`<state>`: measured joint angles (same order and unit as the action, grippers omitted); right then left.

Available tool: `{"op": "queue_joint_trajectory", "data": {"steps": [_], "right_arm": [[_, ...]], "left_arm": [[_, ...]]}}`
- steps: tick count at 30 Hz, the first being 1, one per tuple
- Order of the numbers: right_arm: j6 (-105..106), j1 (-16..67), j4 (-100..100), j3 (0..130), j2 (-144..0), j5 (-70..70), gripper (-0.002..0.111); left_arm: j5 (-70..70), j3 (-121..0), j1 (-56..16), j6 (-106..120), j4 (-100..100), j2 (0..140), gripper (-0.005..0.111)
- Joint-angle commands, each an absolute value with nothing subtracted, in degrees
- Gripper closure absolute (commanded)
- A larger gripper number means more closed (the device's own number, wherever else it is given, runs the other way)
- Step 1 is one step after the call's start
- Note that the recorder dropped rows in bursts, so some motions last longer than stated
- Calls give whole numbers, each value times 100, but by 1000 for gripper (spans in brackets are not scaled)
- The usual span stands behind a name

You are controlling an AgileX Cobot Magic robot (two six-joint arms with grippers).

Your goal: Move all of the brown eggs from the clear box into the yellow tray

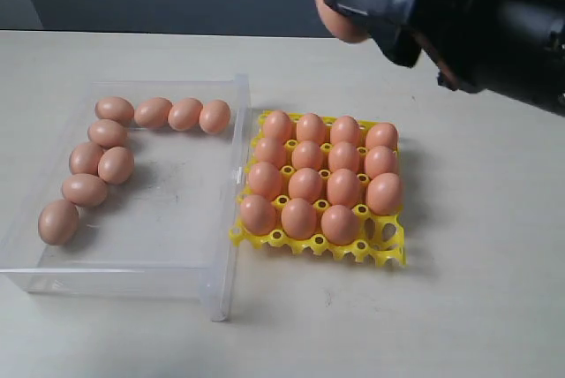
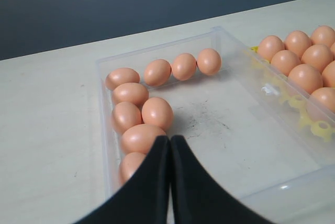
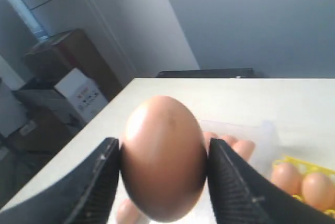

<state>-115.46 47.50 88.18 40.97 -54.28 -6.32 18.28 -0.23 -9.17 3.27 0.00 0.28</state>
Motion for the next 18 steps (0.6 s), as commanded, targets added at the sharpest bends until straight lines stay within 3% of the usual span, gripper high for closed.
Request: {"op": "queue_joint_trajectory", "data": {"steps": [1, 18], "right_arm": [[-11860, 4727, 9207, 3582, -4992, -1459, 109], [-12085, 4727, 9131, 1446, -4090, -1693, 109]], "left_arm": [[1769, 0, -924, 312, 0, 0, 106], [1769, 0, -924, 312, 0, 0, 106]]}}
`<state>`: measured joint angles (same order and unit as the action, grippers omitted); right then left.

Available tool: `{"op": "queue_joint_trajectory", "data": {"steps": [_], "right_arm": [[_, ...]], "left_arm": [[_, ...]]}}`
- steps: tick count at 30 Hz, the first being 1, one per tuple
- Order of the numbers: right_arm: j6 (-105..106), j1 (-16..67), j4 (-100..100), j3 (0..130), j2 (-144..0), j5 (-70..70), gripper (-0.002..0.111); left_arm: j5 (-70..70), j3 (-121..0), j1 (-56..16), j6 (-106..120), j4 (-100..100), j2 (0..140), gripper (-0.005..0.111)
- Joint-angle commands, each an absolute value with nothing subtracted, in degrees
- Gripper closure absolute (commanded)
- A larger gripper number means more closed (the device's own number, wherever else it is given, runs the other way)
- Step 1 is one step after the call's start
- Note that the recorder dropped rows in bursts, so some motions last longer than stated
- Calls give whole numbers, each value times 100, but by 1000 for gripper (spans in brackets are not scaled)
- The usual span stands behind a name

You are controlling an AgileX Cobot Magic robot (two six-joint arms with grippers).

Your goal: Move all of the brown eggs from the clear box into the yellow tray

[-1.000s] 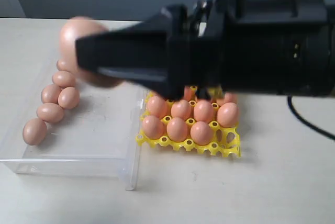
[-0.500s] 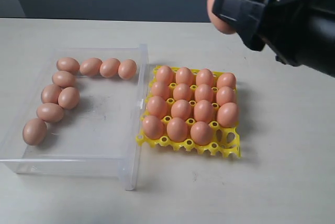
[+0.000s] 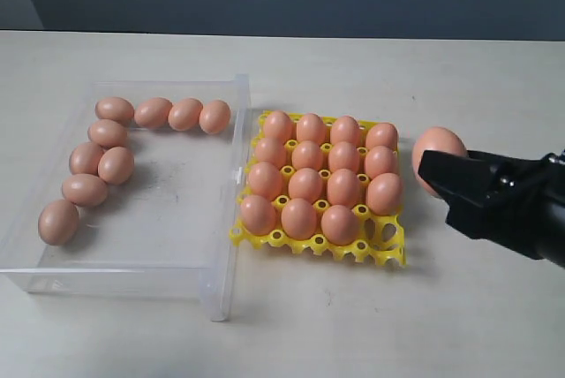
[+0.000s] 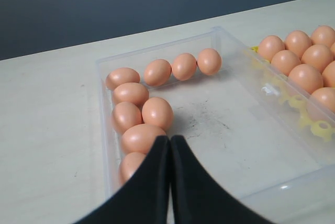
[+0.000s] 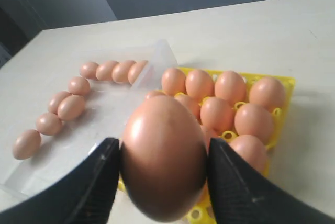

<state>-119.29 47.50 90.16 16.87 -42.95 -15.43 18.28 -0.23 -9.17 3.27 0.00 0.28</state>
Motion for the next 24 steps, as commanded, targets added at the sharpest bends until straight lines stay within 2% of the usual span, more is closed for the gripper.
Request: {"op": "queue_joint_trajectory", "data": {"steps": [1, 5, 12, 15, 20, 24], "right_arm": [[-12085, 4727, 9057, 1435, -4080, -1693, 109], [-12085, 4727, 8428, 1435, -4158, -1547, 109], [-12053, 4727, 8323, 1742, -4831, -154, 109], [-12053, 4727, 8591, 2346, -5523, 1615, 109], [-12065, 4727, 8668, 2761, -5699, 956, 109], [-12065, 4739, 8691, 2773, -5699, 1115, 109]], "left_arm": [[1769, 0, -924, 312, 0, 0, 106], [1769, 0, -924, 312, 0, 0, 106], [1769, 0, -924, 312, 0, 0, 106], [1769, 0, -924, 312, 0, 0, 106], [1769, 0, -924, 312, 0, 0, 106], [1769, 0, -924, 312, 0, 0, 106]]}}
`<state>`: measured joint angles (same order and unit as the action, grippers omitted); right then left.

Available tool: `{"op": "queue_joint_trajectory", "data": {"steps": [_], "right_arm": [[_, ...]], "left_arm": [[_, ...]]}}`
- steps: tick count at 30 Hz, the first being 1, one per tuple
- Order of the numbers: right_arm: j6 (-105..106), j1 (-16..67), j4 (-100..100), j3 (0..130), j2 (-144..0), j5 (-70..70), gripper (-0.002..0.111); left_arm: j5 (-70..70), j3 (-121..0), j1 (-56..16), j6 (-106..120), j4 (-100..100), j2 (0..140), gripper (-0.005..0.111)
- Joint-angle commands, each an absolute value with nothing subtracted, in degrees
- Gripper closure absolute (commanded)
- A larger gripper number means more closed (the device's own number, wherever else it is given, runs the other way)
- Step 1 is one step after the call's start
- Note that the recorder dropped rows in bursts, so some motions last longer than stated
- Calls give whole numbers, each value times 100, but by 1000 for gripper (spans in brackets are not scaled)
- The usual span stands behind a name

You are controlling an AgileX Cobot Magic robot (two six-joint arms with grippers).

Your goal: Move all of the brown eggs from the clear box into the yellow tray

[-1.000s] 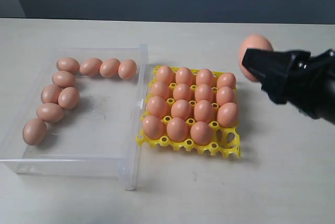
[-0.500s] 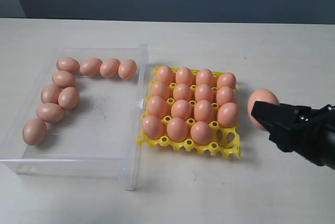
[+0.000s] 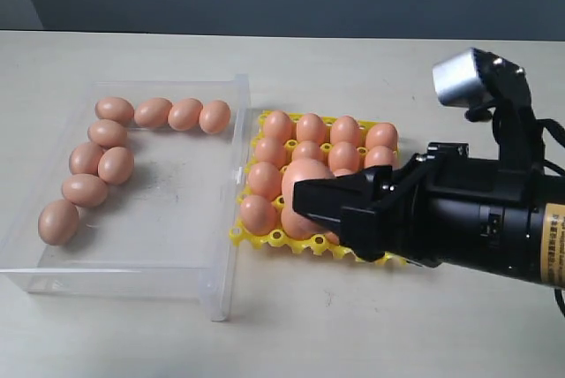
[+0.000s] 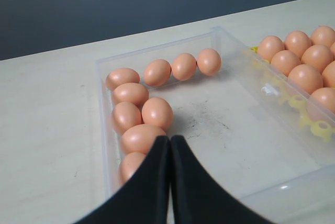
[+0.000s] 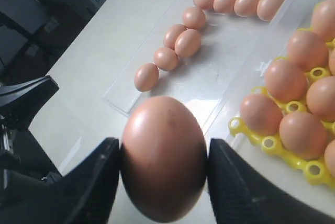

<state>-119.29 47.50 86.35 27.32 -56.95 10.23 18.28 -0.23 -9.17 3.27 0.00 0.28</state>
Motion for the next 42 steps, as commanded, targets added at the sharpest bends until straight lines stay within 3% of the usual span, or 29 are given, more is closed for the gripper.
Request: {"op": "queue_joint_trajectory", "data": {"steps": [1, 3, 8, 13, 16, 22, 31, 42], "right_arm": [[-12036, 4739, 8691, 2773, -5689, 1170, 109], [-11488, 4728, 8545, 2773, -5676, 1462, 109], [-7121, 4741, 5180, 2761, -5691, 1527, 109], [-1826, 4972, 571, 2607, -5691, 428, 109], [825, 5337, -2302, 2098, -5691, 869, 109], [69, 5384, -2856, 763, -5680, 3192, 109], [0, 5384, -3277, 249, -5957, 3638, 109], [445, 5073, -3277, 441, -7462, 4350, 109]], "left_arm": [[1769, 0, -924, 312, 0, 0, 106], [1769, 0, -924, 312, 0, 0, 106], [1769, 0, -924, 312, 0, 0, 106], [1769, 0, -924, 312, 0, 0, 106], [1769, 0, -924, 312, 0, 0, 106], [1769, 0, -924, 312, 0, 0, 106], [1769, 0, -924, 312, 0, 0, 106], [1769, 0, -924, 312, 0, 0, 106]]}}
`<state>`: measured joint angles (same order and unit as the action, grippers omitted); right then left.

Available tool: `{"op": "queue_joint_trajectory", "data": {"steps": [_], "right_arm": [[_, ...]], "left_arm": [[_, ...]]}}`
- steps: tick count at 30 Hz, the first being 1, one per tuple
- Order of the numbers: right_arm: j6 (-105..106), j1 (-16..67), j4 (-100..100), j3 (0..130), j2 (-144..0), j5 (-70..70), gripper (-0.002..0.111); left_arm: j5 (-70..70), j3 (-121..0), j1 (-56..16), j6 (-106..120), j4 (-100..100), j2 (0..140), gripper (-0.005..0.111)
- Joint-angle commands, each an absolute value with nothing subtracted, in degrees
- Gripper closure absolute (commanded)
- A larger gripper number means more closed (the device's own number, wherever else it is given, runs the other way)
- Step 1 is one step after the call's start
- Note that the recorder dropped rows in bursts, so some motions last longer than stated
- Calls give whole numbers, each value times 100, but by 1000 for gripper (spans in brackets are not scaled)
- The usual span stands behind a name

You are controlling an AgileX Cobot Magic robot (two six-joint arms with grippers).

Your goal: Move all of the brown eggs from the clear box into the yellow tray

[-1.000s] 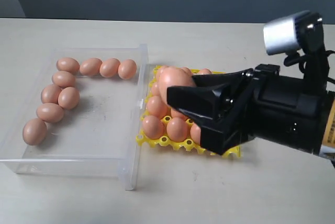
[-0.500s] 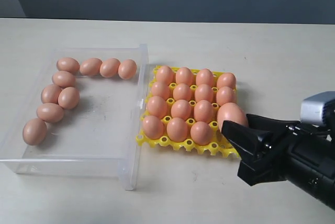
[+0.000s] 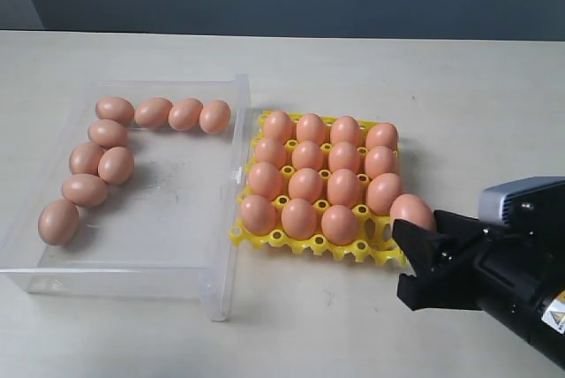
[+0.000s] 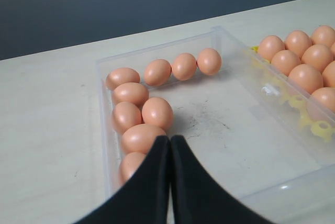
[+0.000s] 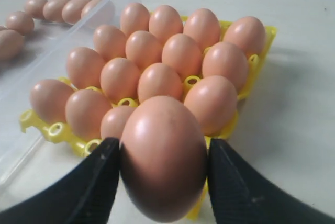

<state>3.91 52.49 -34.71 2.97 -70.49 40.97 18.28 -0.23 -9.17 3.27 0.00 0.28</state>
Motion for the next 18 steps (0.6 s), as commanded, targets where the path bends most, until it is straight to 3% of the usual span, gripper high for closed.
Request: {"op": "queue_joint_trajectory", "data": {"steps": [1, 18], "right_arm": [[445, 5031, -3119, 472, -7561, 4350, 109], [-123, 4394, -2116, 1032, -9406, 5008, 109]], "left_arm": [[1769, 0, -924, 312, 0, 0, 106], [1769, 0, -924, 312, 0, 0, 106]]}}
